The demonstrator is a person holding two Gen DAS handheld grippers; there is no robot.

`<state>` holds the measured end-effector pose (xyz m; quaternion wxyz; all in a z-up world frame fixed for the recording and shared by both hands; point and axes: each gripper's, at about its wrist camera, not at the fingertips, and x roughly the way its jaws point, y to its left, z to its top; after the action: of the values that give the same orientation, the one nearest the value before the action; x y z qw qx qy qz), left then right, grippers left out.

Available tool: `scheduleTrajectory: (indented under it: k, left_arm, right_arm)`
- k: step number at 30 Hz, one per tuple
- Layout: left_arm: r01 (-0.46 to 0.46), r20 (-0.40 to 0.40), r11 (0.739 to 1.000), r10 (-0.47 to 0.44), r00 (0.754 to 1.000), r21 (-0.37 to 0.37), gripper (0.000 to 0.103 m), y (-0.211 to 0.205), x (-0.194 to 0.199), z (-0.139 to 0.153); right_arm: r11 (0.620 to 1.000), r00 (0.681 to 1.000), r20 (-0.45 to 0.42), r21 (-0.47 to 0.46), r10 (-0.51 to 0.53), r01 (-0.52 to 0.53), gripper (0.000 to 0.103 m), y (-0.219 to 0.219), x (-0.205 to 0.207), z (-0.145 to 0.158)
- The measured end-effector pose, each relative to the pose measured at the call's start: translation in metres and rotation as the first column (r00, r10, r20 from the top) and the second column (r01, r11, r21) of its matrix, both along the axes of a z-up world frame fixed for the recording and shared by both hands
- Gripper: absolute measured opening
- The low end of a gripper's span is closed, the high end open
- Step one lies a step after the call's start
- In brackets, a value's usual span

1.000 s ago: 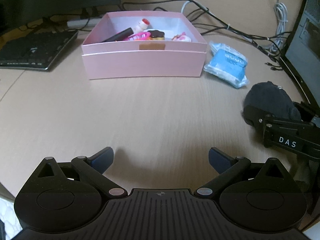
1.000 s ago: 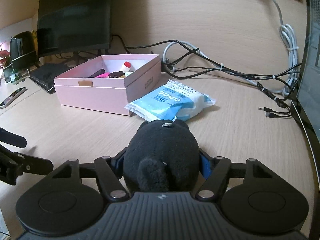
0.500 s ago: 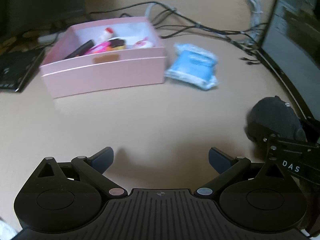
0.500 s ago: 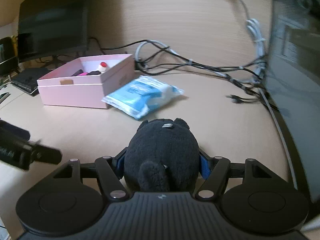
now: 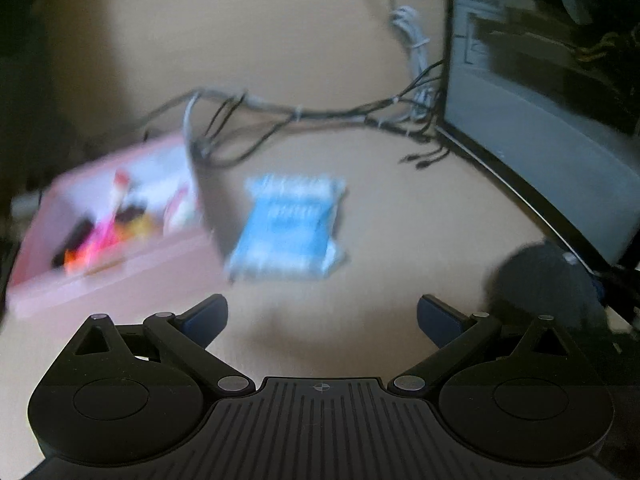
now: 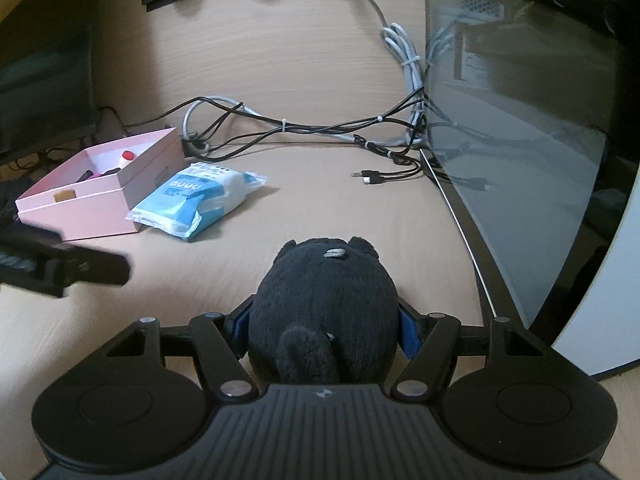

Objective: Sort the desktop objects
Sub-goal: 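Grasp the blue packet with the left gripper while the right gripper holds the plush toy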

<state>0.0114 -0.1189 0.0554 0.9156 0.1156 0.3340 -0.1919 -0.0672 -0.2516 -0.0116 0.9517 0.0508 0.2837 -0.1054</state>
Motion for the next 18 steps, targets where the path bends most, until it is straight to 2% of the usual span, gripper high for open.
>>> scheduleTrajectory:
  k: [4, 7, 11, 14, 18]
  left_arm:
    - [0.02, 0.041, 0.998, -0.023, 0.999, 0.061, 0.103, -0.032, 0.028, 0.002]
    - [0.043, 0.065, 0.989, -0.052, 0.997, 0.138, 0.103, -0.05, 0.051, -0.003]
    - [0.03, 0.055, 0.978, -0.042, 0.998, 0.208, 0.103, -0.066, 0.075, -0.015]
    - [0.013, 0.012, 0.974, -0.017, 1.0, 0.225, 0.103, -0.067, 0.085, -0.026]
    - [0.011, -0.073, 0.984, 0.002, 0.997, 0.178, 0.103, -0.063, 0.088, -0.034]
  right_arm:
    - [1.0, 1.0, -0.004, -0.001, 0.0, 0.0, 0.068, 0.0, 0.001, 0.0]
    - [1.0, 1.0, 0.0, -0.004, 0.003, -0.003, 0.068, 0.0, 0.001, 0.001]
    - [1.0, 1.0, 0.007, 0.001, -0.003, 0.003, 0.068, -0.001, 0.0, 0.0]
    - [1.0, 1.0, 0.008, 0.001, -0.003, 0.003, 0.068, -0.001, 0.0, -0.001]
    - [1.0, 1.0, 0.025, 0.012, 0.001, -0.002, 0.068, -0.002, -0.002, -0.001]
